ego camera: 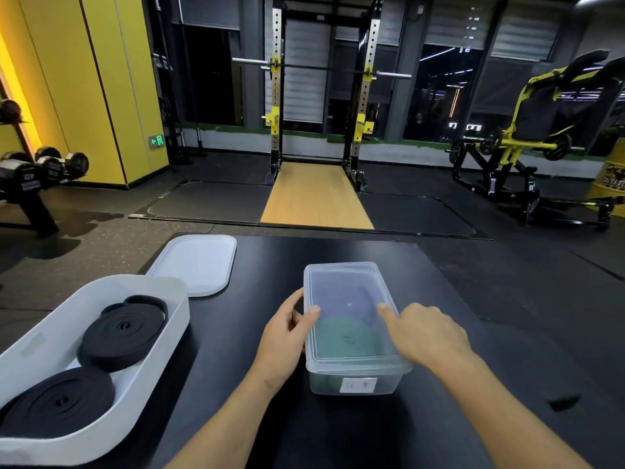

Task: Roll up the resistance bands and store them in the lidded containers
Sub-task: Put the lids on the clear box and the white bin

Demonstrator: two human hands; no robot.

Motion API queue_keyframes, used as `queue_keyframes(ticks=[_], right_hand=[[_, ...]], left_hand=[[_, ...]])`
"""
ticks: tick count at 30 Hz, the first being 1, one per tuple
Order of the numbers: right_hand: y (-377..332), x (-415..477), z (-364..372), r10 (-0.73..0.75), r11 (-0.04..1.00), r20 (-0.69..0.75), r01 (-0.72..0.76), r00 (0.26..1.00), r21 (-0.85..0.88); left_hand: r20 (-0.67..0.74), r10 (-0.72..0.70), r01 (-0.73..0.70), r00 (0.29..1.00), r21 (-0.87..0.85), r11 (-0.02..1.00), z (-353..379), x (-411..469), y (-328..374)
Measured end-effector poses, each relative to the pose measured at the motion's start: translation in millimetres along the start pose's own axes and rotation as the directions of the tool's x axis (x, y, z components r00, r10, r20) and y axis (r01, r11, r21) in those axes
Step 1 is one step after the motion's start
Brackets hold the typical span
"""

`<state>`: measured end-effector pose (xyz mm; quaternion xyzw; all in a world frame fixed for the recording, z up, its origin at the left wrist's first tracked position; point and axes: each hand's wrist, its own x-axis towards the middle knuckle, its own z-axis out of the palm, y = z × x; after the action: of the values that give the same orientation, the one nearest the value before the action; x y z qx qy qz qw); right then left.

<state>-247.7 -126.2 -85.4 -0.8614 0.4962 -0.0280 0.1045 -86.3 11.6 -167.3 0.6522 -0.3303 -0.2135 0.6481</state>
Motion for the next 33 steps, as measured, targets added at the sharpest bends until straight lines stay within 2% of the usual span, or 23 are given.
queue_keyframes(ticks=[8, 11, 15, 17, 19, 23, 30, 33], right_hand=[[-3.1, -4.7, -2.4, -0.047, 0.990, -0.005, 0.046, 0.999, -0.134], [-0.3, -1.0, 0.5, -0.011, 0.997, 0.031, 0.014, 0.999, -0.080], [6.7, 11.3, 21.9, 0.019, 0.991, 0.086, -0.030, 0.996, 0.131], [8.4, 14.7, 27.6, 0.006, 0.970, 0.086, -0.026, 0.996, 0.242], [8.0, 16.8, 28.9, -0.004, 0.961, 0.068, -0.015, 0.998, 0.276], [9.4, 20.4, 29.4, -0.017, 0.965, 0.065, -0.001, 0.998, 0.263], [8.7, 18.2, 29.2, -0.035, 0.971, 0.059, 0.020, 0.998, 0.238], [4.5, 21.4, 19.7, -0.002, 0.980, 0.114, -0.021, 0.993, 0.198]], left_hand=[[-0.049, -0.030, 0.032, 0.998, 0.053, 0.998, 1.2, 5.0, -4.5], [-0.084, -0.060, 0.062, 0.995, 0.027, 0.998, 2.7, 6.4, -0.6], [-0.122, -0.124, 0.130, 0.985, 0.039, 0.991, 8.8, 10.7, 13.6], [-0.141, -0.148, 0.163, 0.979, 0.103, 0.981, 14.9, 13.5, 20.8], [-0.166, -0.149, 0.186, 0.975, 0.239, 0.953, 20.0, 16.1, 26.8], [-0.154, -0.163, 0.222, 0.975, 0.564, 0.795, 22.8, 32.7, 29.7], [-0.143, -0.196, 0.243, 0.970, 0.585, 0.774, 17.4, 99.2, 21.5], [-0.153, -0.173, 0.230, 0.973, 0.589, 0.775, 19.4, 119.7, 14.8]])
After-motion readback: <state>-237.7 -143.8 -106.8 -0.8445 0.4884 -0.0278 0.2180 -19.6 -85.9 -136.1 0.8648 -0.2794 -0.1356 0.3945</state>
